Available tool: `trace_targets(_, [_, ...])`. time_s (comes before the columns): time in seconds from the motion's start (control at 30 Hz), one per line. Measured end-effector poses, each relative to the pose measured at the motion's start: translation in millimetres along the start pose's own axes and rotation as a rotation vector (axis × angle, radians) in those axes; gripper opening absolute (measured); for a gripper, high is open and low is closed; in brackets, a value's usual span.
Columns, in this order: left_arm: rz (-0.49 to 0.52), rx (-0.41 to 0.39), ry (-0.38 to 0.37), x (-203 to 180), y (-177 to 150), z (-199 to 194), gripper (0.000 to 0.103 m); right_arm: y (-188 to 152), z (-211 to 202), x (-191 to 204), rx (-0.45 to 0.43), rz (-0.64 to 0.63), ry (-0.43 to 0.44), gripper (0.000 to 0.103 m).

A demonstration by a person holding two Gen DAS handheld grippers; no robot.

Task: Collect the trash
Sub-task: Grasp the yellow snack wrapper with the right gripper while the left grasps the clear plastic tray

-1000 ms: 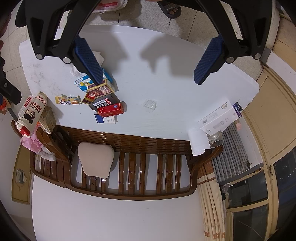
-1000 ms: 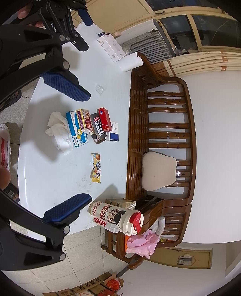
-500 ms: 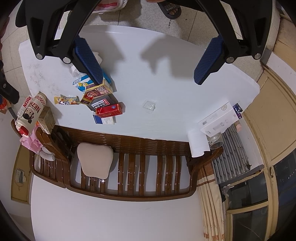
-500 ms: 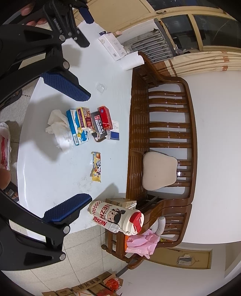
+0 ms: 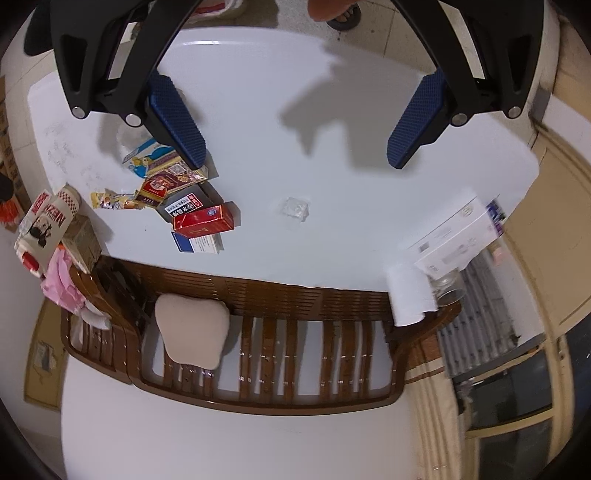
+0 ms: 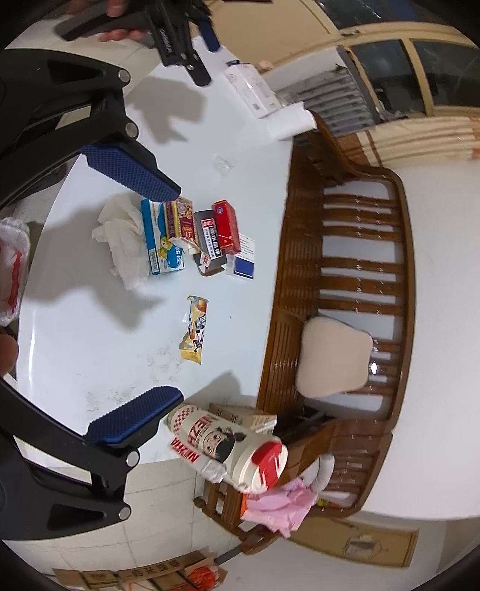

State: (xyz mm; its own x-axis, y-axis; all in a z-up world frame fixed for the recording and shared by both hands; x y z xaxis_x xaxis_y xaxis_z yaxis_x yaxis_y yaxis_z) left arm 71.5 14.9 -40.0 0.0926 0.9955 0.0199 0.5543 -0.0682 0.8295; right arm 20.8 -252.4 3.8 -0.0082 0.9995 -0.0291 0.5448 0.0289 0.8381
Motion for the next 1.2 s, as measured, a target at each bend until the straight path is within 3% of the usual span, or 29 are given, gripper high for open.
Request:
trace_targets(0.37, [0.063, 0.047, -0.059, -2.4, -0.8, 90.4, 0.096, -12.0, 76.2, -29.4, 0.121, -0.023, 0.022, 0.098])
trace_targets(0.7, [0.093, 0.092, -0.113, -6.5, -9.1, 159.3, 0.096, -10.8, 160.4, -34.0, 0.265, -0.304, 0.194, 0.098])
trace_targets(1.07, [0.088, 0.137, -0.161, -15.1, -14.2, 202.4, 0.095, -33.8, 235.5, -40.8, 0.423, -0.38, 0.234, 0.098])
trace_targets(1.13, [0.081, 0.145, -0.166, -15.4, -14.3, 206.9, 0.088, -37.1, 241.8, -41.4, 0.437, -0.375, 0.239, 0.094])
trace_targets(1.2, [0.073, 0.154, -0.173, -14.8, -13.8, 210.3, 0.081, -39.8, 247.2, -42.0, 0.455, -0.367, 0.25, 0.072])
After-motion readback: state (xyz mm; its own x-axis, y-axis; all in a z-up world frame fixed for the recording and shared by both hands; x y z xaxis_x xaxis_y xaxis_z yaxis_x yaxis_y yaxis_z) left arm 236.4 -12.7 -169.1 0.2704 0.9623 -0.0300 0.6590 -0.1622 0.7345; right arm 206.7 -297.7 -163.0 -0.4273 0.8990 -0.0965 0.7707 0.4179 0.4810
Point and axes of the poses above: each gripper's, at about its wrist camera, not at the fingertips, and z roughly the way its jaws point, x to its left, y to its top, the point moved 1 cm from there along z, roughly the way its jaws point, and after that the axes turned 10 degrees about -x, right-handed, at the moved point
